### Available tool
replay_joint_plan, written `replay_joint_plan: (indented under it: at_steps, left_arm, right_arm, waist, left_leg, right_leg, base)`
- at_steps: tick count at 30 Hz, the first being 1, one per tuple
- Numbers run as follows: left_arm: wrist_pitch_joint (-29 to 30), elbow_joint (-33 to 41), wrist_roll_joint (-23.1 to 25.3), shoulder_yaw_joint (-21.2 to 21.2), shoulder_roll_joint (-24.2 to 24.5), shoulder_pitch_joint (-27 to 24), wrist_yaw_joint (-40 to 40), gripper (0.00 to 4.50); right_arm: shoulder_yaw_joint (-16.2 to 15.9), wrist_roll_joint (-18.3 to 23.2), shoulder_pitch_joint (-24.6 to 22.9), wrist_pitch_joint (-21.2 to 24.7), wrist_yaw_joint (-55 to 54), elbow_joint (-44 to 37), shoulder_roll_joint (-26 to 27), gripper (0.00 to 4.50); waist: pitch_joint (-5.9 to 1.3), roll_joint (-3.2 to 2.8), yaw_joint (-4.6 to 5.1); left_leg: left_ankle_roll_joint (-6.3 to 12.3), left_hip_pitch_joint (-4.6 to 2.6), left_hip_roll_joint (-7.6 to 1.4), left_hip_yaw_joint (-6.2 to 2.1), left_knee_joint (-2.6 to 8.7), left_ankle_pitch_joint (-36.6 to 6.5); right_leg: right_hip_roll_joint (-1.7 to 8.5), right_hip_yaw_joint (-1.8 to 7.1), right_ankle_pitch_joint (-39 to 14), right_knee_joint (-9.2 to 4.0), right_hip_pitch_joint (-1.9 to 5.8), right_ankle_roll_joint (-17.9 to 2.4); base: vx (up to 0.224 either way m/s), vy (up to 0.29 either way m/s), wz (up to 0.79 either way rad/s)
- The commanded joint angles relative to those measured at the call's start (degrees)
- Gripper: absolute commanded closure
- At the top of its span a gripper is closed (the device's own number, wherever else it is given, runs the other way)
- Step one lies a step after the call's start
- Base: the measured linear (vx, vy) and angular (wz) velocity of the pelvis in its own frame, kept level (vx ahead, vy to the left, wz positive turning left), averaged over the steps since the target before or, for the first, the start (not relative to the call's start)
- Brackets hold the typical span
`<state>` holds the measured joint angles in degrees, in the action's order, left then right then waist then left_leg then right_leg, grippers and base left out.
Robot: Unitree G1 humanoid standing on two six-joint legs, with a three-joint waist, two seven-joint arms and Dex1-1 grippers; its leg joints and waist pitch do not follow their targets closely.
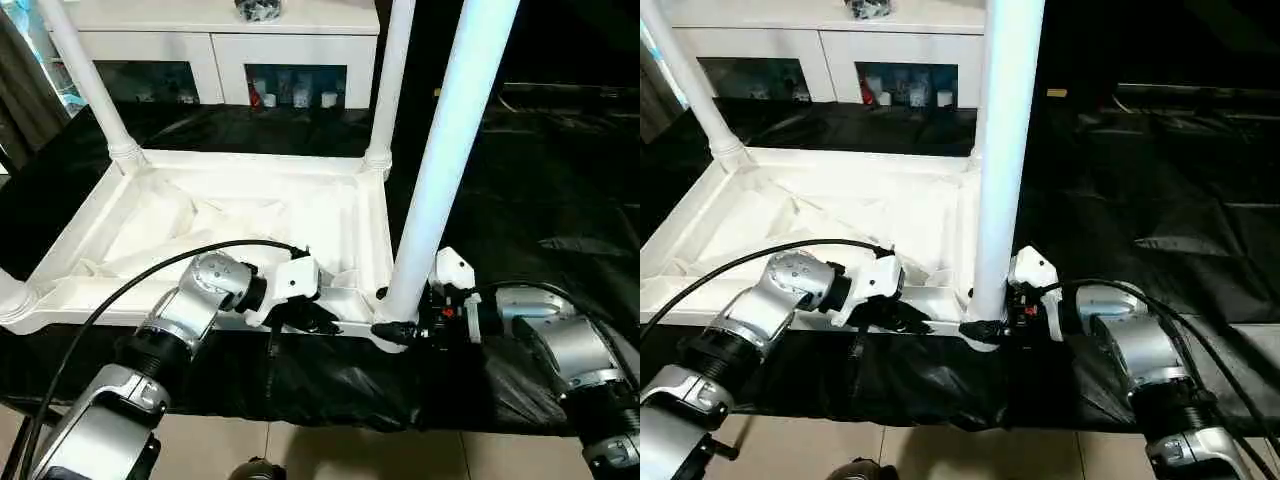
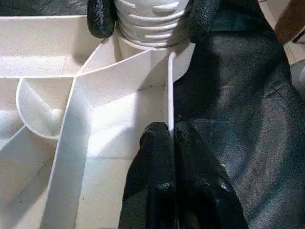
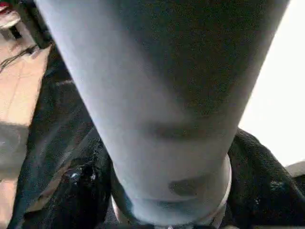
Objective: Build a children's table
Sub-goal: Rotate leg to tighten
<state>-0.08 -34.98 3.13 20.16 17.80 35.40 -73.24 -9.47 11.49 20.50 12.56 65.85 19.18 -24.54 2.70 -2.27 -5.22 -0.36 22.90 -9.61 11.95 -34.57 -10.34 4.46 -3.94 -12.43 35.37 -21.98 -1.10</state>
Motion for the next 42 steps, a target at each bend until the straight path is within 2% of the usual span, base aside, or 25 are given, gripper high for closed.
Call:
replay_joint_plan:
  at_steps: [1, 3, 4, 6, 8, 9, 10, 13, 14, 15, 19, 20, 22, 24, 26, 29, 31, 35, 36, 37, 39, 40, 42]
  left_arm:
    - [2.15, 0.02, -0.33, -0.69, -3.44, 1.53, 5.22, 4.5]
    - [4.08, -3.05, 0.47, -1.97, -6.31, 3.18, 12.06, 4.5]
    - [4.85, -4.08, 0.74, -2.36, -7.49, 3.78, 14.52, 4.5]
    - [5.35, -4.86, 1.07, -2.55, -8.41, 4.26, 16.43, 4.5]
    - [7.29, -7.9, 2.23, -3.07, -13.22, 6.48, 24.5, 4.5]
    - [7.29, -7.9, 2.23, -3.07, -13.22, 6.48, 24.5, 4.5]
    - [7.72, -8.76, 2.61, -3.11, -14.87, 7.24, 26.97, 4.5]
    - [7.71, -9.62, 3.37, -2.88, -17.08, 8.14, 29.21, 4.5]
    - [7.44, -9.71, 3.74, -2.58, -17.32, 8.32, 29.25, 4.5]
    - [7.12, -9.74, 4.01, -2.3, -17.42, 8.43, 29.1, 4.5]
    - [7.08, -9.57, 4.22, -1.93, -16.58, 8.34, 27.84, 4.5]
    - [6.64, -8.98, 4.07, -1.87, -15.76, 7.86, 26.37, 4.5]
    - [6.2, -8.4, 4.06, -1.66, -15.0, 7.36, 25.1, 4.5]
    - [5.29, -6.71, 3.79, -1.07, -13.16, 5.96, 21.73, 4.5]
    - [5.23, -5.04, 3.28, -0.49, -11.62, 4.85, 18.55, 4.5]
    - [4.87, -2.65, 2.12, 0.08, -9.54, 3.47, 14.17, 4.5]
    - [4.1, -1.09, 1.39, 0.46, -7.5, 2.52, 10.6, 4.5]
    - [2.28, 0.23, 0.14, 0.55, -4.36, 1.45, 5.31, 4.5]
    - [2.31, 1.37, -1.01, 0.2, -3.13, 0.88, 2.46, 4.5]
    - [2.53, 1.87, -1.41, 0.09, -2.6, 0.7, 1.33, 4.5]
    - [2.74, 2.64, -1.92, 0.15, -1.82, 0.41, -0.27, 4.5]
    - [2.7, 3.0, -2.15, 0.24, -1.47, 0.25, -0.98, 4.5]
    - [2.32, 3.25, -2.07, 0.54, -0.7, 0.09, -1.93, 4.5]
  right_arm:
    - [0.12, -0.24, 0.26, 1.8, -6.36, 0.79, 3.01, 1.75]
    - [2.23, -1.78, 1.05, 1.75, -15.56, 3.59, 6.56, 1.76]
    - [3.05, -2.18, 1.53, 1.72, -19.02, 4.79, 8.02, 1.76]
    - [3.65, -2.5, 1.97, 1.89, -21.74, 5.74, 9.17, 1.76]
    - [4.85, -4.6, 4.5, 1.36, -32.54, 9.85, 14.45, 1.76]
    - [4.85, -4.6, 4.5, 1.36, -32.54, 9.85, 14.45, 1.76]
    - [5.31, -5.31, 5.63, 0.94, -36.68, 11.39, 16.47, 1.76]
    - [6.58, -6.13, 7.12, 0.36, -42.2, 13.14, 19.63, 1.76]
    - [6.54, -6.41, 7.31, -0.13, -42.48, 13.24, 20.01, 1.76]
    - [6.39, -6.66, 7.45, -0.71, -42.49, 13.34, 20.16, 1.21]
    - [7.06, -5.6, 7.09, -1.97, -39.93, 12.65, 19.24, 1.01]
    - [7.38, -5.25, 7.0, -2.41, -38.65, 12.38, 18.3, 0.72]
    - [7.44, -5.22, 6.92, -2.9, -37.64, 12.06, 17.42, 0.59]
    - [6.61, -4.78, 6.5, -3.0, -32.71, 11.19, 15.2, 0.59]
    - [5.73, -4.42, 6.01, -3.06, -28.78, 10.29, 13.45, 0.59]
    - [4.21, -5.46, 5.56, -4.53, -24.65, 10.24, 10.94, 0.59]
    - [2.98, -4.8, 4.73, -4.65, -18.77, 8.76, 8.73, 0.59]
    - [1.55, -1.77, 3.08, -2.86, -8.52, 4.63, 5.25, 0.59]
    - [0.41, -0.12, 2.34, -0.65, -3.63, 2.54, 3.09, 0.59]
    - [-0.25, 0.24, 1.97, -0.22, -1.7, 1.68, 2.1, 0.59]
    - [-1.32, 0.51, 1.46, 0.01, 0.9, 0.76, 0.64, 0.59]
    - [-1.7, 0.62, 1.25, 0.2, 2.11, 0.43, 0.05, 0.59]
    - [-2.5, 0.57, 0.78, 0.2, 4.14, -0.27, -1.02, 0.75]
  waist:
    - [-3.71, 0.72, 0.15]
    - [-3.54, 0.76, 0.66]
    - [-3.51, 0.91, 0.72]
    - [-3.44, 0.95, 0.96]
    - [-3.22, 0.93, 1.37]
    - [-3.27, 0.44, 1.36]
    - [-3.32, 0.73, 1.66]
    - [-3.54, 0.66, 1.85]
    - [-3.54, 0.35, 1.83]
    - [-3.61, 0.48, 1.85]
    - [-3.65, 0.37, 1.75]
    - [-3.62, 0.42, 1.71]
    - [-3.65, 0.44, 1.73]
    - [-3.71, 0.47, 1.71]
    - [-3.8, 0.46, 1.53]
    - [-3.97, 0.49, 1.47]
    - [-3.83, 0.35, 1.42]
    - [-3.73, 0.22, 1.2]
    - [-3.64, 0.18, 1.13]
    - [-3.67, 0.17, 0.87]
    - [-3.66, 0.12, 0.57]
    - [-3.64, 0.44, 0.33]
    - [-3.63, 0.5, 0.05]
  left_leg:
    - [3.74, -1.89, -4.66, -2.31, 4.05, -8.85]
    - [2.3, -2.02, -4.42, -2.26, 4.17, -10.07]
    - [1.24, -2.0, -4.32, -2.5, 4.32, -11.24]
    - [0.8, -2.06, -4.3, -2.5, 4.35, -11.82]
    - [0.41, -2.18, -4.07, -2.43, 4.44, -12.67]
    - [0.04, -2.27, -4.07, -2.55, 4.43, -13.09]
    - [-0.29, -2.22, -4.12, -2.61, 4.51, -13.27]
    - [0.31, -2.11, -4.09, -2.57, 4.52, -12.09]
    - [0.52, -2.06, -4.12, -2.63, 4.52, -11.74]
    - [1.04, -2.03, -4.07, -2.56, 4.5, -11.3]
    - [2.35, -1.92, -4.13, -2.5, 4.42, -10.6]
    - [2.54, -1.95, -4.11, -2.48, 4.4, -10.83]
    - [2.79, -1.84, -4.17, -2.51, 4.41, -10.61]
    - [3.21, -1.76, -4.17, -2.5, 4.3, -10.13]
    - [4.46, -1.63, -4.26, -2.47, 4.09, -8.47]
    - [5.49, -1.65, -4.34, -2.34, 3.89, -6.89]
    - [5.76, -1.56, -4.35, -2.33, 3.92, -7.28]
    - [5.49, -1.72, -4.59, -2.3, 4.11, -9.4]
    - [5.14, -1.77, -4.74, -2.27, 4.2, -10.06]
    - [4.95, -1.84, -4.79, -2.32, 4.21, -10.29]
    - [4.68, -1.89, -4.86, -2.24, 4.27, -10.33]
    - [4.48, -1.95, -4.81, -2.17, 4.2, -10.23]
    - [4.2, -1.97, -4.79, -2.15, 4.2, -9.91]
  right_leg:
    - [5.3, 2.88, -3.9, -3.78, 1.9, -14.55]
    - [5.22, 3.0, -6.48, -4.14, 1.67, -14.28]
    - [5.46, 2.93, -9.41, -4.44, 2.02, -13.56]
    - [5.45, 3.08, -11.06, -4.78, 1.91, -12.63]
    - [5.27, 3.13, -13.02, -5.16, 1.61, -12.06]
    - [5.4, 3.12, -13.75, -5.18, 1.66, -11.93]
    - [5.35, 3.11, -13.88, -5.25, 1.78, -11.66]
    - [5.28, 3.15, -11.08, -5.12, 1.84, -11.58]
    - [5.3, 3.18, -10.06, -5.02, 1.85, -11.66]
    - [5.17, 3.09, -8.57, -4.96, 1.93, -11.8]
    - [5.23, 3.06, -6.27, -4.79, 2.09, -12.32]
    - [5.24, 3.03, -6.53, -4.88, 2.13, -12.38]
    - [5.27, 3.04, -6.18, -4.75, 2.25, -12.47]
    - [5.31, 3.04, -5.16, -4.66, 2.33, -12.69]
    - [5.38, 2.99, -2.49, -4.33, 2.49, -13.37]
    - [5.2, 2.87, -0.05, -3.89, 2.48, -14.23]
    - [5.18, 2.84, -0.36, -3.94, 2.39, -14.38]
    - [4.96, 2.72, -2.53, -4.0, 2.25, -14.37]
    - [4.97, 2.78, -3.34, -4.06, 2.09, -14.29]
    - [5.04, 2.79, -3.78, -4.06, 2.26, -14.27]
    - [5.08, 2.88, -4.03, -4.05, 2.03, -14.25]
    - [5.16, 2.92, -4.36, -4.04, 1.97, -14.29]
    - [5.2, 2.97, -4.9, -4.06, 1.91, -14.03]
  base:
    - [0.0, 0.0, 0.0]
    - [0.0, 0.0, 0.0]
    - [0.0, 0.0, 0.0]
    - [0.0, 0.0, 0.0]
    - [0.0, 0.0, 0.0]
    - [0.0, 0.0, 0.0]
    - [0.0, 0.0, 0.0]
    - [0.0, 0.0, 0.0]
    - [0.0, 0.0, 0.0]
    - [0.0, 0.0, 0.0]
    - [0.0, 0.0, 0.0]
    - [0.0, 0.0, 0.0]
    - [0.0, 0.0, 0.0]
    - [0.0, 0.0, 0.0]
    - [0.0, 0.0, 0.0]
    - [0.0, 0.0, 0.0]
    - [0.0, 0.0, 0.0]
    - [0.0, 0.0, 0.0]
    - [0.0, 0.0, 0.0]
    - [0.0, 0.0, 0.0]
    - [0.0, 0.0, 0.0]
    - [0.0, 0.0, 0.0]
    - [0.0, 0.0, 0.0]
